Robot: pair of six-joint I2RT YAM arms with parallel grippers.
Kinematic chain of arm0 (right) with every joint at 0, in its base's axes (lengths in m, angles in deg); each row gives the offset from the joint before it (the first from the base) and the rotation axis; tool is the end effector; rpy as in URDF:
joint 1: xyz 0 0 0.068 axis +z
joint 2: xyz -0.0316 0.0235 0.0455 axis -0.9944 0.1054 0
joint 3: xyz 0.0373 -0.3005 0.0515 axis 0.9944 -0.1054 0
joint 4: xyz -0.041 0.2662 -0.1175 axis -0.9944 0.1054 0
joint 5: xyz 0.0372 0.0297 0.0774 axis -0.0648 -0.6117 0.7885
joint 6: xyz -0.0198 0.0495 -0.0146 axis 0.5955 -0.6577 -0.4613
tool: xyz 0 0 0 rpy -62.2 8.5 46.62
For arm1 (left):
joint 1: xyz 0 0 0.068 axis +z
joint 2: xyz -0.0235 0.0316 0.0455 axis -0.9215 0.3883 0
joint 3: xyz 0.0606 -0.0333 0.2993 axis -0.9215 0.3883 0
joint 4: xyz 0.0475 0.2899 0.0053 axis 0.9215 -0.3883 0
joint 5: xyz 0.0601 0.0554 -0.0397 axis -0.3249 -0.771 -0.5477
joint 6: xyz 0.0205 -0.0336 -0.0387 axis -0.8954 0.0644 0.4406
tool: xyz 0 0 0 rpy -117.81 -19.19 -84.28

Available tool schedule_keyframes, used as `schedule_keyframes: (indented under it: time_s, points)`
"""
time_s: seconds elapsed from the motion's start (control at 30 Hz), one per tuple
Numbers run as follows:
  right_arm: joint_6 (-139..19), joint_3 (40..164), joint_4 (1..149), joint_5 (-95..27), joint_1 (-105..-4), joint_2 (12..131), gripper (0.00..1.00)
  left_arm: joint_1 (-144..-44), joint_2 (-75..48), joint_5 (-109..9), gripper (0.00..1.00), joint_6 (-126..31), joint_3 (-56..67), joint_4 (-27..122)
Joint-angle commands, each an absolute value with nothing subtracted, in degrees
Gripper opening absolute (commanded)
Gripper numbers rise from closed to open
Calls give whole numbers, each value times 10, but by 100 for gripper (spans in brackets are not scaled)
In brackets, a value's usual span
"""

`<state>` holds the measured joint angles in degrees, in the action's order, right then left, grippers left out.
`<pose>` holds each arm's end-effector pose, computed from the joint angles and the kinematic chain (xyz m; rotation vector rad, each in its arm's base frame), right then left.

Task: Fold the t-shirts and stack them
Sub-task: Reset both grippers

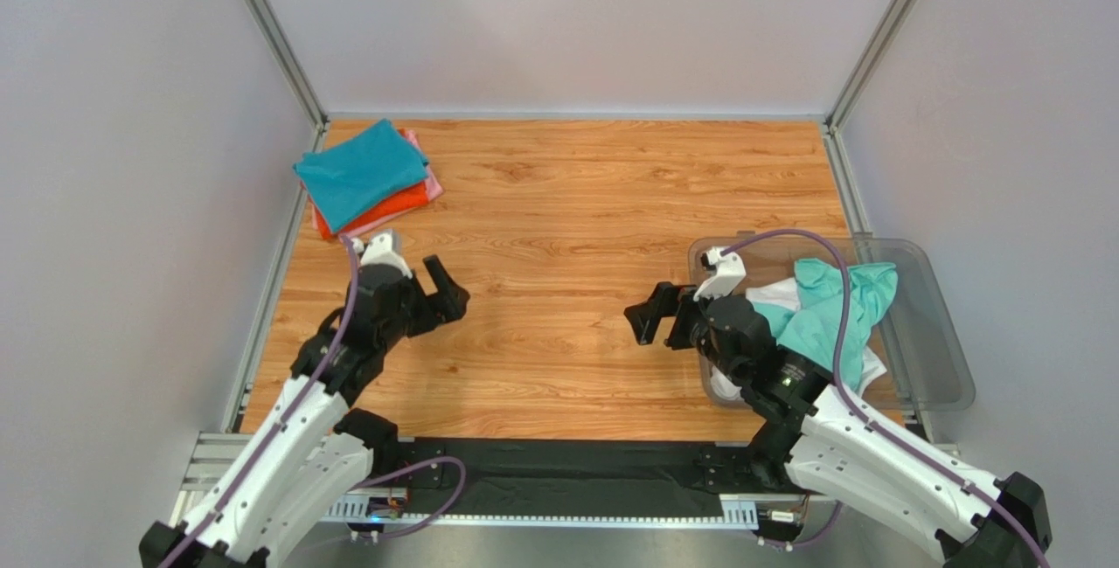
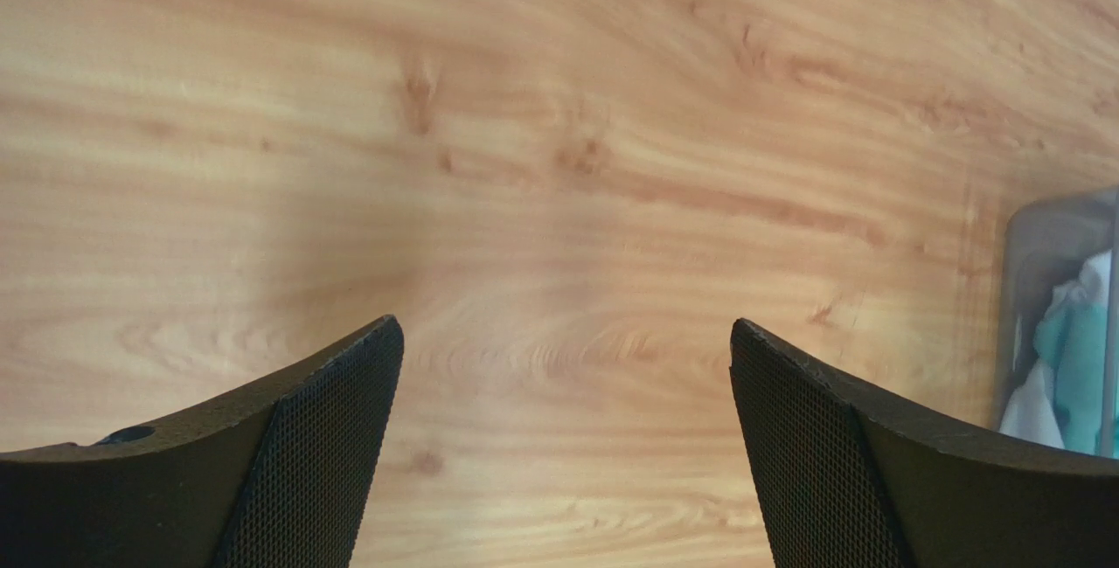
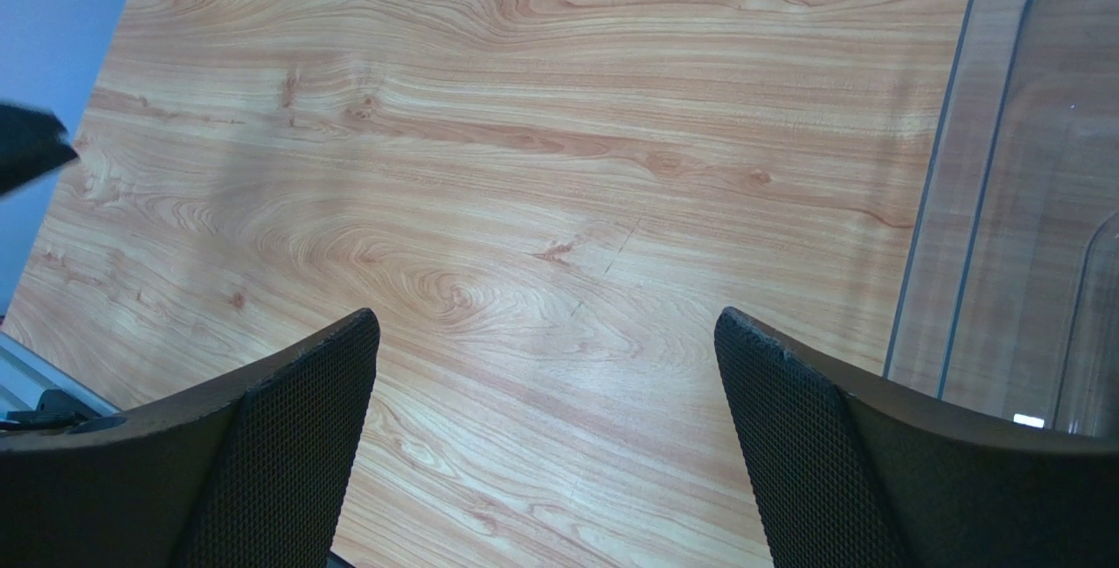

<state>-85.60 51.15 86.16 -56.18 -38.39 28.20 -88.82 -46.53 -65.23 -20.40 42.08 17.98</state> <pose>0.1257 0.1147 0.2444 -0.0658 2.0484 0.6099 0.1635 -0.0599 0.2789 -0.3960 2.1681 -0.4676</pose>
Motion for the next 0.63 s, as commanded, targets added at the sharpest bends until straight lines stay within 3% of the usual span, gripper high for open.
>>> schedule_keyframes:
  time_s: [0.0, 0.17, 0.6]
  points:
    - [-886, 509, 869, -571, -384, 287, 100, -890, -557, -622, 100, -158, 484, 189]
    - [-920, 525, 889, -588, -384, 318, 100, -890, -642, -672, 100, -153, 522, 131]
    - [-968, 528, 890, -583, -384, 333, 100, -890, -651, -661, 100, -164, 530, 121]
